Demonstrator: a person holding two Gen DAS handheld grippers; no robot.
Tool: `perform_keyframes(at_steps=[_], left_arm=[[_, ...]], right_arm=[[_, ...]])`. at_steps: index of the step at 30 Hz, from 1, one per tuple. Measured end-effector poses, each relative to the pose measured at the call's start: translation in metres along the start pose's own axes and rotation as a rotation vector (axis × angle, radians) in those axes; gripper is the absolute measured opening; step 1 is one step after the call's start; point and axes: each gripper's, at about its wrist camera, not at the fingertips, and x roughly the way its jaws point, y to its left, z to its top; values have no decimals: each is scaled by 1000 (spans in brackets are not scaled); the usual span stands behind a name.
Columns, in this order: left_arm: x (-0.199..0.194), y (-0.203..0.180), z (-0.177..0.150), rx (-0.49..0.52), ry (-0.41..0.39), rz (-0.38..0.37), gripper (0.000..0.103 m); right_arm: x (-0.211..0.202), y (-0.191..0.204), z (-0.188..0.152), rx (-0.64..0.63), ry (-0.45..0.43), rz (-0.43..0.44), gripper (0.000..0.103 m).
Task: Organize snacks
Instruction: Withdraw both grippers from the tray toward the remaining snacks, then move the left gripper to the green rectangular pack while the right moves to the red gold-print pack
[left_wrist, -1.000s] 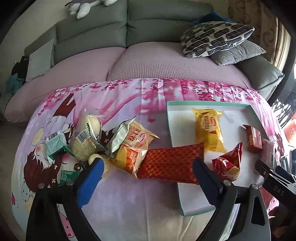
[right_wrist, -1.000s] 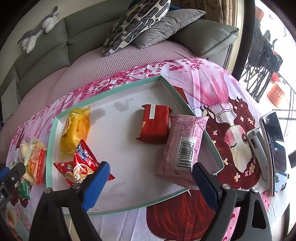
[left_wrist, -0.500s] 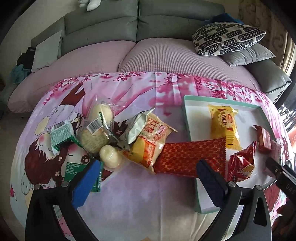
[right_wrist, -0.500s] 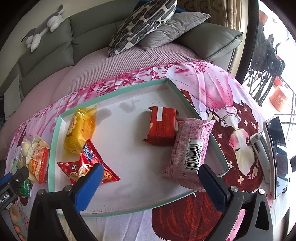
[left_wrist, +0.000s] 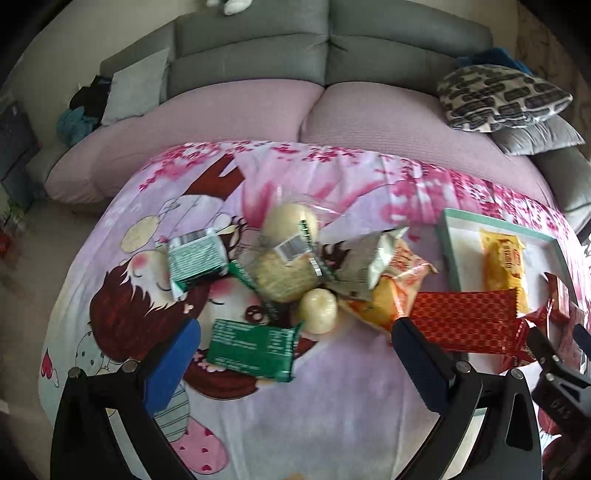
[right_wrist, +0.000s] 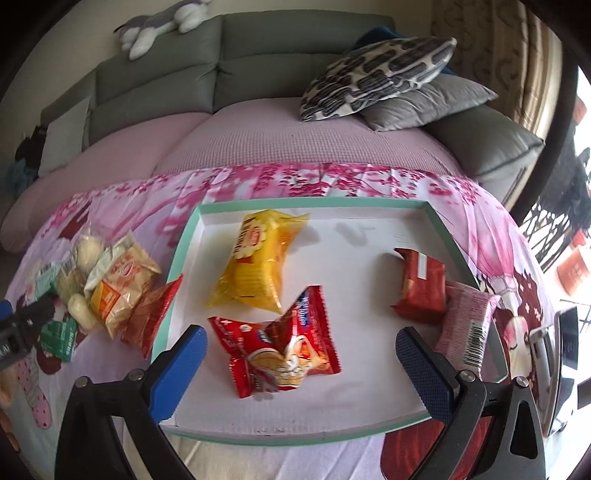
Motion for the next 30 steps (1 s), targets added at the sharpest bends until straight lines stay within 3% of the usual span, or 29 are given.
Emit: perform_keyframes(at_steps=[6,19,30], left_arm=[[4,19,0,-42,11,3,103],[12,61,-3,-130,30,7,103],[20,90,-7,-192,51,21,103]], right_arm=[[9,24,0,-77,-3,-66,103],[-4,84,16,-124,-114,65,103],[11,133,11,-200,-94,147,103]])
